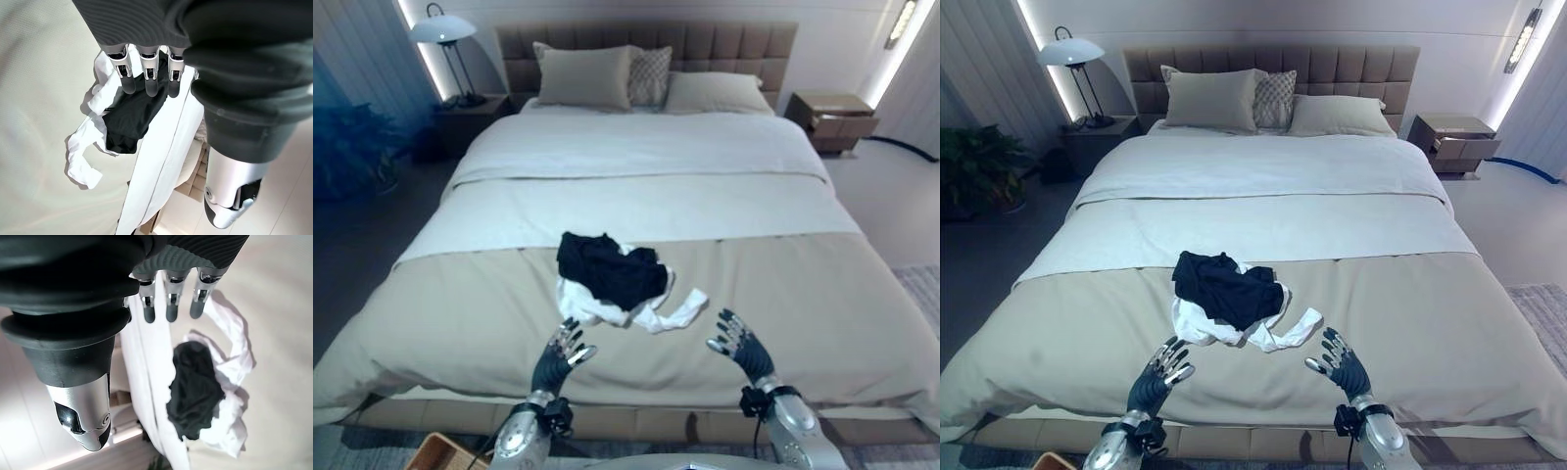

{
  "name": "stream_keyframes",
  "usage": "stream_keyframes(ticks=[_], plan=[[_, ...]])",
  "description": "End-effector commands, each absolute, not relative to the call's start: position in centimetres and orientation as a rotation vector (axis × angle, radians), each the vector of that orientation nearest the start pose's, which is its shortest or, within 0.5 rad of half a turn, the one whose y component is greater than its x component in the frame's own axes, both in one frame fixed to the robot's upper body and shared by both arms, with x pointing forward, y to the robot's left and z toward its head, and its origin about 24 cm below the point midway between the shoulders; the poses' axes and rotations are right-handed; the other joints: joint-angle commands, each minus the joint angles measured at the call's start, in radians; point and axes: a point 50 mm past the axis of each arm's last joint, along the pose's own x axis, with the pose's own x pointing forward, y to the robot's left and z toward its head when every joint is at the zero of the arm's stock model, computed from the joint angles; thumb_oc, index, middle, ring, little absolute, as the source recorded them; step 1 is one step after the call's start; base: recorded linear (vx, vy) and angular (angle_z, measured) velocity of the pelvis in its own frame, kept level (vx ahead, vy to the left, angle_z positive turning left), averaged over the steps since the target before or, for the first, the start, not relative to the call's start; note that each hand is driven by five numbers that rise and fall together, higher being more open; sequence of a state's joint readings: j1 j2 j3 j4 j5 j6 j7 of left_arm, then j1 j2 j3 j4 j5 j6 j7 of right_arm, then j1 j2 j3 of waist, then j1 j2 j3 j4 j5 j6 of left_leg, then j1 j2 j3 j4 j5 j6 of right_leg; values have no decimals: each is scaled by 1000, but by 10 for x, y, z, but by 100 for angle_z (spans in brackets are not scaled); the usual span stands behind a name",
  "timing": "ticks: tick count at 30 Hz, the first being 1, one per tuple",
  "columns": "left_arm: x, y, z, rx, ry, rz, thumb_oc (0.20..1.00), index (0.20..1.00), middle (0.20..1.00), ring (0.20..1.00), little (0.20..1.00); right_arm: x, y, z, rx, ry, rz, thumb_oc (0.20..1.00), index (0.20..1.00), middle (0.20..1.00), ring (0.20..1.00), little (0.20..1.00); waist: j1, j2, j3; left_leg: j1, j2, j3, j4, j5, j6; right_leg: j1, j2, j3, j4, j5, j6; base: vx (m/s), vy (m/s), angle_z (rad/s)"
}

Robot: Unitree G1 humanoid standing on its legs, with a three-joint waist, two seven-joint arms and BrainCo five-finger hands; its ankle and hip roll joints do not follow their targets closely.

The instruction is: Pick up clothes into the bucket

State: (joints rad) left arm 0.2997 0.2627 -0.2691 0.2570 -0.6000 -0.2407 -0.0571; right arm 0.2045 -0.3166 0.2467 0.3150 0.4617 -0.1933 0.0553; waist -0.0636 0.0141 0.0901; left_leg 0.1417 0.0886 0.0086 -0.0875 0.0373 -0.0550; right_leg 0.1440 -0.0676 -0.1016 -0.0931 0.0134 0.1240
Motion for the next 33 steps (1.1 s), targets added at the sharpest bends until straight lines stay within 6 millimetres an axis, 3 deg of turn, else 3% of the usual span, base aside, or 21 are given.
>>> stream_keyframes(ticks=[1,8,11,13,14,15,17,20,22,25,26,27,28,29,30,33], plan=[[176,185,-34,-242,233,-63,1000,1000,1000,1000,1000,195,-180,-34,183,236,97,1000,1000,1000,1000,1000,4,-61,26,-42,21,-4,0,26,-42,15,-34,-63,6,-4,26,-46,-46,9],[181,188,-29,-251,205,-52,1000,1000,1000,1000,1000,200,-186,-27,183,205,85,1000,1000,1000,1000,1000,13,-58,53,-99,36,-35,6,63,-69,-7,-20,-97,6,-5,15,-58,-41,22],[189,187,-24,-242,176,-71,1000,1000,1000,1000,1000,205,-192,-21,179,173,71,1000,1000,1000,1000,1000,14,-74,93,-197,39,-18,192,35,-78,-11,-35,-126,6,1,1,-111,-55,31],[192,186,-22,-243,167,-83,1000,1000,1000,1000,1000,206,-195,-19,157,170,77,1000,1000,1000,1000,1000,10,-75,107,-239,65,46,282,43,-75,-5,-41,-147,6,-1,-7,-36,8,53],[192,186,-22,-243,167,-83,1000,1000,1000,1000,1000,206,-194,-19,157,170,77,1000,1000,1000,1000,1000,10,-75,106,-241,66,46,285,42,-75,-5,-40,-146,6,0,-8,48,65,42],[191,184,-23,-261,170,-76,1000,1000,1000,1000,1000,208,-195,-20,126,176,75,1000,1000,1000,1000,1000,12,-68,99,-232,115,77,266,69,-78,2,-36,-148,6,-10,-3,86,89,23],[190,185,-25,-270,178,-60,1000,1000,1000,1000,1000,210,-198,-17,125,166,63,1000,1000,1000,1000,1000,13,-62,93,-205,140,70,200,71,-89,10,-44,-141,6,-13,15,97,114,6],[189,184,-26,-279,182,-55,1000,1000,1000,1000,1000,208,-201,-18,128,170,45,1000,1000,1000,1000,1000,10,-55,84,-180,147,89,139,79,-94,10,-59,-146,6,-10,31,98,171,-7],[192,182,-24,-284,172,-61,1000,1000,1000,1000,1000,206,-200,-24,146,195,23,1000,1000,1000,1000,1000,7,-41,58,-143,117,104,89,52,-81,14,-96,-147,6,-4,53,135,230,15],[194,186,-19,-277,149,-61,1000,1000,1000,1000,1000,207,-197,-23,169,187,26,1000,1000,1000,1000,1000,12,-51,55,-146,83,110,108,23,-59,18,-142,-143,31,-3,67,133,247,10],[195,190,-15,-245,136,-66,1000,1000,1000,1000,1000,209,-193,-24,176,193,40,1000,1000,1000,1000,1000,23,-59,58,-144,50,121,116,-1,-33,-2,-184,-129,91,-7,80,59,163,18],[195,190,-15,-245,136,-66,1000,1000,1000,1000,1000,209,-193,-24,176,193,40,1000,1000,1000,1000,1000,25,-60,58,-144,48,122,116,-1,-32,-4,-186,-127,94,-8,81,119,368,0],[197,194,-11,-174,124,-75,1000,1000,1000,1000,1000,210,-188,-24,191,191,55,1000,1000,1000,1000,1000,36,-63,66,-132,11,129,115,-28,1,-52,-235,-112,200,-6,94,60,217,-13],[197,194,-11,-174,124,-75,1000,1000,1000,1000,1000,210,-188,-24,192,191,56,1000,1000,1000,1000,1000,38,-64,66,-132,9,132,115,-28,2,-56,-238,-108,206,-8,95,72,391,-26],[197,197,-9,-140,116,-89,1000,1000,1000,1000,1000,213,-184,-21,199,173,65,1000,1000,1000,1000,1000,38,-69,91,-122,-20,139,118,-47,33,-125,-269,-87,336,49,102,-3,241,-26],[200,201,-6,-102,107,-95,1000,1000,1000,1000,1000,221,-178,-14,186,141,91,1000,1000,1000,1000,1000,43,-67,125,-121,-33,142,118,-52,49,-202,-279,-84,416,86,101,4,144,-17]])
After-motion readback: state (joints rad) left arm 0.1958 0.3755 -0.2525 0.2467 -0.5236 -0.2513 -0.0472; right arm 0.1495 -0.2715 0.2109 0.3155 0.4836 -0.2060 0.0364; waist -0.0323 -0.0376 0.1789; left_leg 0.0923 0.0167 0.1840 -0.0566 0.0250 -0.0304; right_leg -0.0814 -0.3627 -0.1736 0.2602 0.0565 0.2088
